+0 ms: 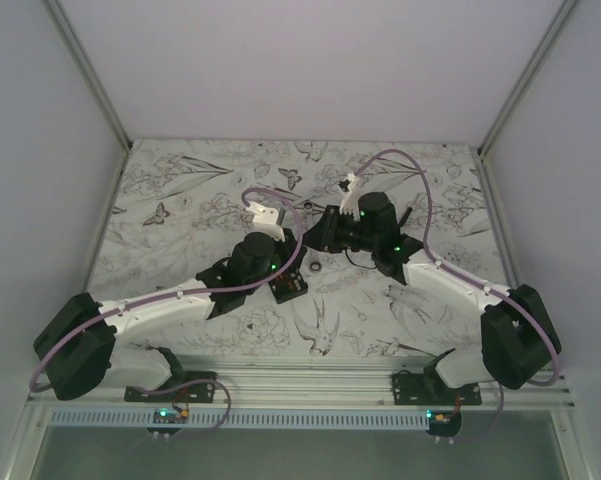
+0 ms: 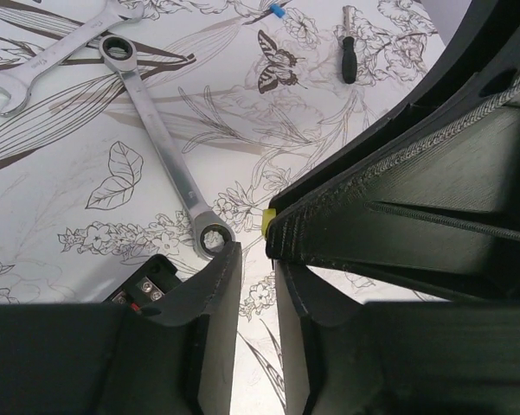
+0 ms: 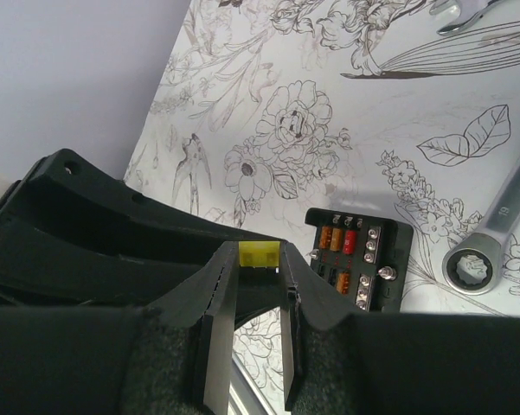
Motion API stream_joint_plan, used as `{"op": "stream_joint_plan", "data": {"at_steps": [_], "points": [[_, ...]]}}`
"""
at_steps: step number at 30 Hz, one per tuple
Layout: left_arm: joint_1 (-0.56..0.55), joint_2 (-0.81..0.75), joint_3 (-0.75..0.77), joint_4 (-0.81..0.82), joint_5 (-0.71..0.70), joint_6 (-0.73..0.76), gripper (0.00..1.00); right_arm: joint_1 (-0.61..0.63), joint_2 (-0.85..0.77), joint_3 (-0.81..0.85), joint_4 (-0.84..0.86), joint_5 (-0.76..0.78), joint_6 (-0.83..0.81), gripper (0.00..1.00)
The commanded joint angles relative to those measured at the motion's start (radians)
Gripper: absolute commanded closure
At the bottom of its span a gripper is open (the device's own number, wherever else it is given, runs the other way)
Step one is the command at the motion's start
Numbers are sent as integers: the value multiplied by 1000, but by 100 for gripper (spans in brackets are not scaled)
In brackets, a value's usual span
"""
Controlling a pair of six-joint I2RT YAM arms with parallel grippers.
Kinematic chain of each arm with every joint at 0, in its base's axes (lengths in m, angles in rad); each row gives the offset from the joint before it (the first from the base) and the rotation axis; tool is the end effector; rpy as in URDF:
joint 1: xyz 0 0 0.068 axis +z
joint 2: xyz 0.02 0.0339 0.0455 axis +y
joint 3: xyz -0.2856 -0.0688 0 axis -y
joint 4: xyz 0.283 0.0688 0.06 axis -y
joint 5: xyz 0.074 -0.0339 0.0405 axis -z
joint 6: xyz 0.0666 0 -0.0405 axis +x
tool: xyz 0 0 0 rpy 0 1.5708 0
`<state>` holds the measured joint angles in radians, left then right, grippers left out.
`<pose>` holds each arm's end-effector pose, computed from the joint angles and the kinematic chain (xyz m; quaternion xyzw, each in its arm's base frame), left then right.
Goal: Snap on the fuse box
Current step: Pick up the fuse from the center of the board.
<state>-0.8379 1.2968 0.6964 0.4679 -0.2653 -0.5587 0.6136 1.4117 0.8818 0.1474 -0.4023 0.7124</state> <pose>0.2453 -0.2464 0.2598 0.0175 0.7506 -0.3436 0.5641 0.2914 0.2371 0.2537 -0.0716 0.8165 0.4681 0.3304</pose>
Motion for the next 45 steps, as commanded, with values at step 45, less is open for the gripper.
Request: {"op": "stream_joint_plan", "data": {"at_steps": [45], "points": [[193, -314, 7, -269, 858, 381, 100, -35, -228, 70, -217, -541, -864, 48]]}}
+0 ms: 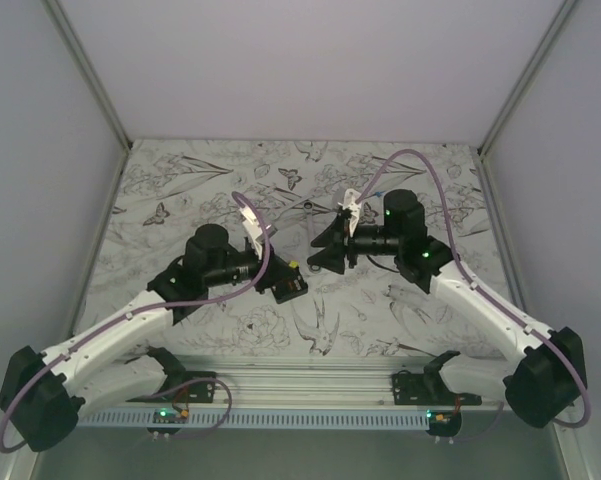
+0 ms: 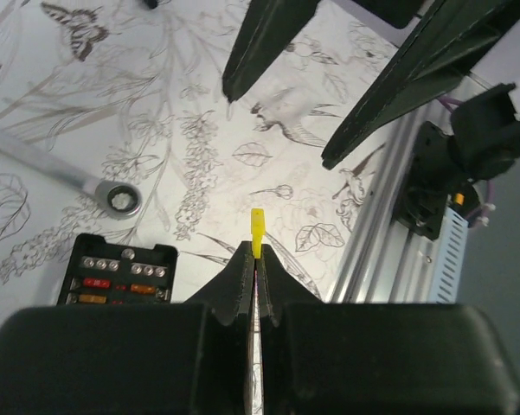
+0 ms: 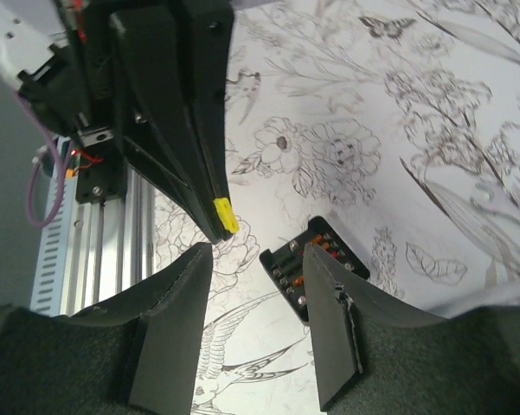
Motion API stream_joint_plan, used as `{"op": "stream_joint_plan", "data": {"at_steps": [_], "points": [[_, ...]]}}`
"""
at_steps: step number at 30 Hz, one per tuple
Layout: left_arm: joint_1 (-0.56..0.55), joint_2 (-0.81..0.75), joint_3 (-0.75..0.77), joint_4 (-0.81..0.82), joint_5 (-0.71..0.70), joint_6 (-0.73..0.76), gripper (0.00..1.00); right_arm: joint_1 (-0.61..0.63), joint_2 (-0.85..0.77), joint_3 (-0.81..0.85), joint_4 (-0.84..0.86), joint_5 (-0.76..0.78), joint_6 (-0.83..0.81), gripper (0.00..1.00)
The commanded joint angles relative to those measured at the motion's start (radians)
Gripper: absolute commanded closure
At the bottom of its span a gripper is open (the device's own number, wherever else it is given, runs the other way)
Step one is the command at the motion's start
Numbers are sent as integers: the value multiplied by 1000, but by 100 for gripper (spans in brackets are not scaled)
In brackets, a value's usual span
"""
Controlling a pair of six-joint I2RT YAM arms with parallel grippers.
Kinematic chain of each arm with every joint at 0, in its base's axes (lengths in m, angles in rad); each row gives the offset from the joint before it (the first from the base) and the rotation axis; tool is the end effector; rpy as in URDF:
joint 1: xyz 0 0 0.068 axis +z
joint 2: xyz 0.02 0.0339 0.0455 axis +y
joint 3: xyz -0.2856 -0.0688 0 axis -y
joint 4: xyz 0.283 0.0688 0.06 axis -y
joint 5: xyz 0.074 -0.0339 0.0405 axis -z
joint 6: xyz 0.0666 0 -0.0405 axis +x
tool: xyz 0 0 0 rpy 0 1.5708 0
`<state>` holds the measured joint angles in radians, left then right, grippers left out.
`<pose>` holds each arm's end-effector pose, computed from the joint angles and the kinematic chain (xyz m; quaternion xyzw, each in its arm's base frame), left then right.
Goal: Snap on the fuse box
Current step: Pick up the fuse from the center of the board.
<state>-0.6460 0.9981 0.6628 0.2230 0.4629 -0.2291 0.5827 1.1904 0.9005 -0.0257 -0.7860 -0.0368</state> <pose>0.2096 -0.1953 0.3021 0.2997 0.6785 -0.4297 0.5150 0.2391 0.2140 0.3177 -0.4421 0.6436 0.4447 0.4388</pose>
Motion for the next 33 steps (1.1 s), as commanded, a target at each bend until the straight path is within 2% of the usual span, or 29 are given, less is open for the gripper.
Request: {"op": "stream_joint_plan", "data": {"at_steps": [1, 10, 26, 33], "points": [[-2, -13, 47, -25, 140, 52, 100, -4, -3, 53, -45, -182, -122, 48], [-37, 2, 82, -24, 162, 66, 100, 26, 34, 86, -104, -251, -187, 53], [-65, 25, 104, -24, 157, 80, 100, 42, 43, 97, -121, -282, -209, 73], [-70, 24, 108, -24, 155, 80, 100, 44, 53, 101, -128, -288, -212, 75]]}}
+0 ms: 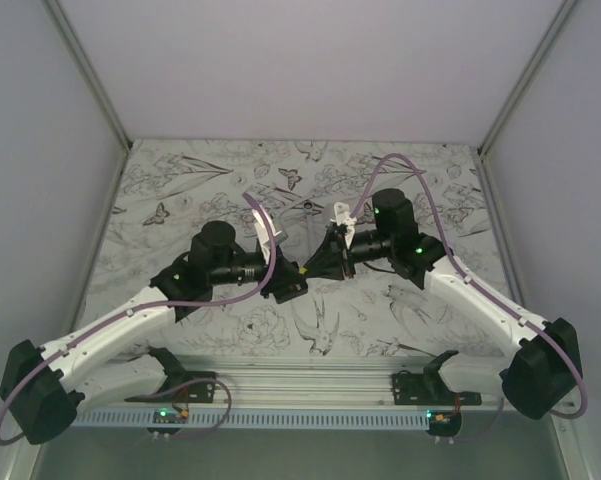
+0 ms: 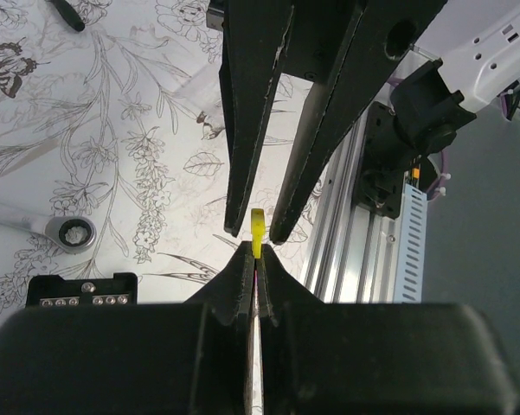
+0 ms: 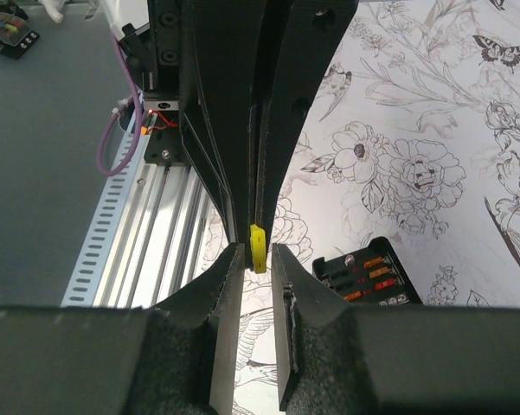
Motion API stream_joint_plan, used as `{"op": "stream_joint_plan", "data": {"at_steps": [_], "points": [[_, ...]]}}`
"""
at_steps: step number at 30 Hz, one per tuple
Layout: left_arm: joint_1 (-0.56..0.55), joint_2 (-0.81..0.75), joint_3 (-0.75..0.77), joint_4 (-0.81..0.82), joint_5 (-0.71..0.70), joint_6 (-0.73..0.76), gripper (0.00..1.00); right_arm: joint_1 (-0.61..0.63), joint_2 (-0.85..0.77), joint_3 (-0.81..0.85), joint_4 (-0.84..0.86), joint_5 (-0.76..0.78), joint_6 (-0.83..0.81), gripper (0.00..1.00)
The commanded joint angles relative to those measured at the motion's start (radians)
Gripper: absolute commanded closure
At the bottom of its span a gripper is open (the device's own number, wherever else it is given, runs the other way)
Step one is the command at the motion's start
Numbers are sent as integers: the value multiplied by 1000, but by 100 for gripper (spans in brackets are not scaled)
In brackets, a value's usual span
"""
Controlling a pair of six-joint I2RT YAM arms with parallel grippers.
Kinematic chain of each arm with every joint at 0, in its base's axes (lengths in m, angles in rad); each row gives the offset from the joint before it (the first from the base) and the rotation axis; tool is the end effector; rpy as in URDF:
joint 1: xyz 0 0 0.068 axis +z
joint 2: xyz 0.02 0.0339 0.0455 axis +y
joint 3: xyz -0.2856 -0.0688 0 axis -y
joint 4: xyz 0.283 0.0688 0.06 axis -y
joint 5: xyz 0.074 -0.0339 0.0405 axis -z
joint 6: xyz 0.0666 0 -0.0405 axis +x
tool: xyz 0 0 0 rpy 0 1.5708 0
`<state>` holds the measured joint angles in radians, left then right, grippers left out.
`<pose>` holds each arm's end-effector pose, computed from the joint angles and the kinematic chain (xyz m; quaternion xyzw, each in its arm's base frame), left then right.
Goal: Snap on the fuse box
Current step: Pick up the fuse from the center of the board.
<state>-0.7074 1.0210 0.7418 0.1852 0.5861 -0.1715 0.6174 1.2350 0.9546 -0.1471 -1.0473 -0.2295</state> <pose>0.1952 -0.2153 0.3245 0.3750 0.6313 -0.4675 0.4923 0.2211 0.2277 0.3180 -0.5459 0.5528 0.5030 0.3787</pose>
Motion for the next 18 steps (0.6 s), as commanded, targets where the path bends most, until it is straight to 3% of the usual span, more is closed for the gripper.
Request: {"op": "stream_joint_plan", "data": {"at_steps": [1, 5, 9, 12, 18], "points": [[-10, 2, 29, 14, 32, 23, 100, 10, 8, 47, -7, -29, -20, 77], [-13, 2, 27, 15, 32, 25, 100, 9, 0, 45, -10, -34, -27, 85], [-12, 3, 20, 14, 8, 25, 100, 9, -1, 45, -17, -32, -30, 99], [-12, -5, 4, 9, -31, 16, 99, 9, -2, 45, -21, 3, -24, 100], [-11, -77, -83, -19, -252, -61, 67, 10, 11, 40, -8, 196, 60, 100]]}}
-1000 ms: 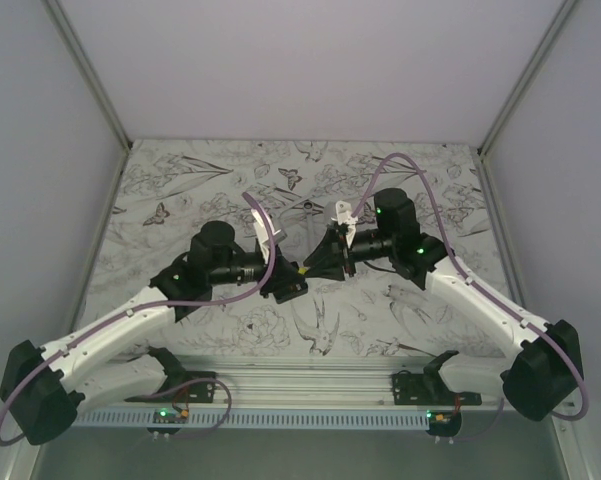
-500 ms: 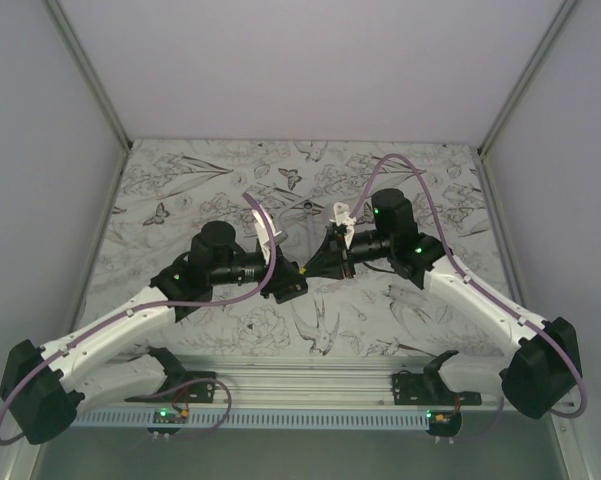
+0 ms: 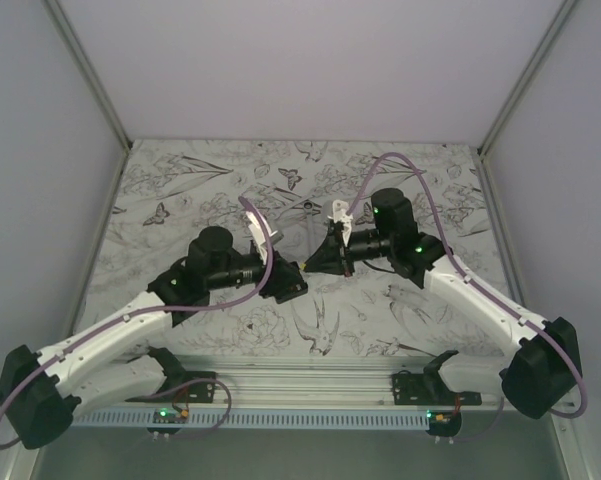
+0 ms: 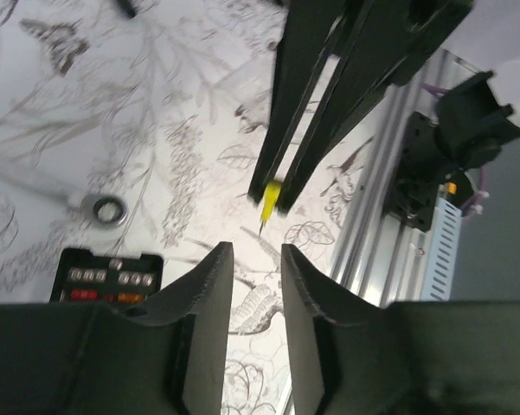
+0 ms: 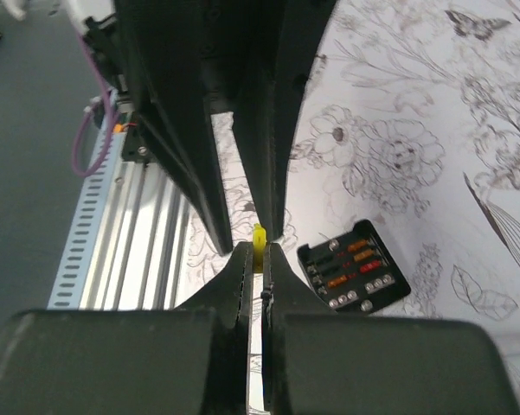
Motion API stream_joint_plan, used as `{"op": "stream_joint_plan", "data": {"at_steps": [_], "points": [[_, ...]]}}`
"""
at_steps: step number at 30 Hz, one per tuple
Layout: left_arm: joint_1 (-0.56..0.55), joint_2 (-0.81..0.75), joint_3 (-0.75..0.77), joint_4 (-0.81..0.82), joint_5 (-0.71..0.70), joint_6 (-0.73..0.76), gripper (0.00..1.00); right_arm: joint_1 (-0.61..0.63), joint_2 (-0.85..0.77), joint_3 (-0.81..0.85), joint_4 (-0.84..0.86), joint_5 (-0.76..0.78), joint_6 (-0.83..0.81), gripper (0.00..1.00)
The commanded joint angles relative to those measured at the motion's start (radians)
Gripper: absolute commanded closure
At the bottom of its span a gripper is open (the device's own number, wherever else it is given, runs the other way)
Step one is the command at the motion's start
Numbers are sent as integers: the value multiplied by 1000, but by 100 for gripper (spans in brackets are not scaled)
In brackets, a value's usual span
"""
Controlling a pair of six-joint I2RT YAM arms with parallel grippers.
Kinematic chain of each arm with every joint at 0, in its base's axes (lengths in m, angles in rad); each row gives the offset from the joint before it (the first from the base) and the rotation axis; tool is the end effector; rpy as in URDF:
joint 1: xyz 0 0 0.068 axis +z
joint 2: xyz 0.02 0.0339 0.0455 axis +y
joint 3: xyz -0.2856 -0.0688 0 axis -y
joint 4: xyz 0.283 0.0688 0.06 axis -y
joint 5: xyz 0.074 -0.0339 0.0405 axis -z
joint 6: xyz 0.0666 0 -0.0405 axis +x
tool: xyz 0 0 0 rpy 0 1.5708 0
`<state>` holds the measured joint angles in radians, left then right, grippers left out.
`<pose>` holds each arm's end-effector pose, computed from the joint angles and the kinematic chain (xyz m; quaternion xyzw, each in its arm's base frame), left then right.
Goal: Snap on the fuse box
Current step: Pick up the fuse from the center of the board.
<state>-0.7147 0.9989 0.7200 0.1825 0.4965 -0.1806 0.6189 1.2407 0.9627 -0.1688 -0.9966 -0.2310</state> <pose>0.1952 -0.2114 0.3207 0.3487 0.6486 -0.4460 0.5087 0.2244 0.2285 0.3161 -0.5385 0.5722 0.4871 0.3814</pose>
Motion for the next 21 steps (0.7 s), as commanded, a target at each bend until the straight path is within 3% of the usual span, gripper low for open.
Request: {"op": "stream_joint_plan", "data": {"at_steps": [1, 3, 7, 15, 21], "points": [[-1, -73, -84, -25, -208, -73, 63, 8, 12, 30, 16, 189, 81, 100], [1, -109, -131, -62, -305, -123, 54, 8, 27, 29, 17, 280, 126, 100], [20, -134, -192, -183, -491, -237, 49, 11, 69, 13, 43, 410, 208, 100], [58, 3, -244, -240, -614, -388, 53, 67, 170, 18, 38, 636, 286, 100], [75, 177, -198, -237, -644, -421, 57, 91, 228, 32, 32, 691, 328, 100]]}}
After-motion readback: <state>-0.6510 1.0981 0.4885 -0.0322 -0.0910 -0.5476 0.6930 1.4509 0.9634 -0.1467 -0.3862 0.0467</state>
